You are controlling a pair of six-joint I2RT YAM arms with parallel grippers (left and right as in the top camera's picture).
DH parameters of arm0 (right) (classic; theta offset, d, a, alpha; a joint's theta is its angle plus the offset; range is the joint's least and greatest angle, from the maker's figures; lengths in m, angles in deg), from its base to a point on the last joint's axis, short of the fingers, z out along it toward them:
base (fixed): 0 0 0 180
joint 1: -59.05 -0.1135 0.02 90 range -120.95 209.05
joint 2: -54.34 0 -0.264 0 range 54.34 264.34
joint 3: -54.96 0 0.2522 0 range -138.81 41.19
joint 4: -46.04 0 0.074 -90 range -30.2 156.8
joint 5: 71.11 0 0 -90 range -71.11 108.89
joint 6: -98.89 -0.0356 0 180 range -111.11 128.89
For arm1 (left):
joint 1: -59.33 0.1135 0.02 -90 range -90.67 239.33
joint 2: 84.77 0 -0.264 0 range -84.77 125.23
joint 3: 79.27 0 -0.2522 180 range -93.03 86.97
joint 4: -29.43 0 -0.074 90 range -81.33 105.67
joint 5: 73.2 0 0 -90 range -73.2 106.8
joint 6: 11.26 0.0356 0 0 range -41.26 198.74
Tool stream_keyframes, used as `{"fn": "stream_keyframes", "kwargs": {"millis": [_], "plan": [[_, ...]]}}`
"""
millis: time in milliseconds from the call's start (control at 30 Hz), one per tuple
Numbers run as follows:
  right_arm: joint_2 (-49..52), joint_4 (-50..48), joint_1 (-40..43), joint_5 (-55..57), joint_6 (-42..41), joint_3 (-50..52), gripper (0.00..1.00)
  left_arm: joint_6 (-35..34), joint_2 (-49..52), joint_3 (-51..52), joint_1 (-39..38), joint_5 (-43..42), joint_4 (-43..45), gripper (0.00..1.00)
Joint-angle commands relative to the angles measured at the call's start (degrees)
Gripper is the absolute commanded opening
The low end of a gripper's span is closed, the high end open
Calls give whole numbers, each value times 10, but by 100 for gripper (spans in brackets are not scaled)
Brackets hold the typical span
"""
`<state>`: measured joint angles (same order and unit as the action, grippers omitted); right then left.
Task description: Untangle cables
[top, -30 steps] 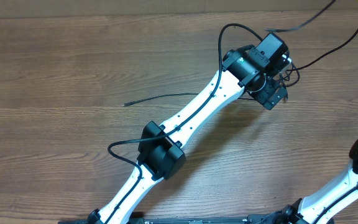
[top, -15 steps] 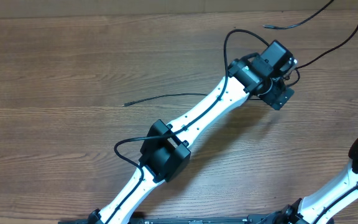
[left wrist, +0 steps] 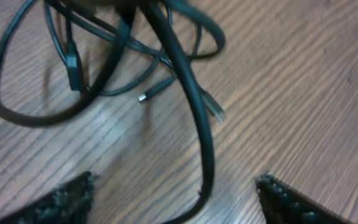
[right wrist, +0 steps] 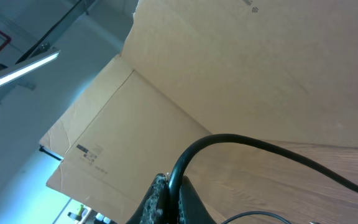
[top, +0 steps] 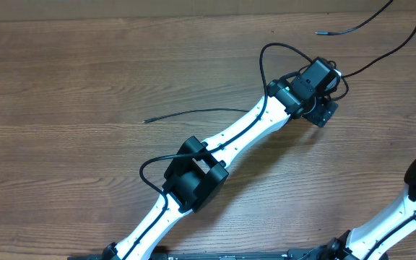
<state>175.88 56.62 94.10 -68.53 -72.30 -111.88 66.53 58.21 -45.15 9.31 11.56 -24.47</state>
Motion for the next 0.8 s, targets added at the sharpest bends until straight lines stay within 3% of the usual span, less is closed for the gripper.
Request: {"fn": "stream_keyframes", "kwargs": {"millis": [0,67,267,467,767], "plan": [[-17,-2,-9,8,3,-2,4,-7,2,1,0,16,3,56],[-17,-2,-12,8,3,-2,4,-7,2,3,0,16,4,31],[-17,-1,-14,8,3,-2,4,-7,2,7,0,16,7,4],[-17,-2,-13,8,3,-2,4,-8,-3,-6,14,19,19,4],[-17,-1,-13,7,36,-2,4,-35,-29,-144,96,46,-52,4]]}}
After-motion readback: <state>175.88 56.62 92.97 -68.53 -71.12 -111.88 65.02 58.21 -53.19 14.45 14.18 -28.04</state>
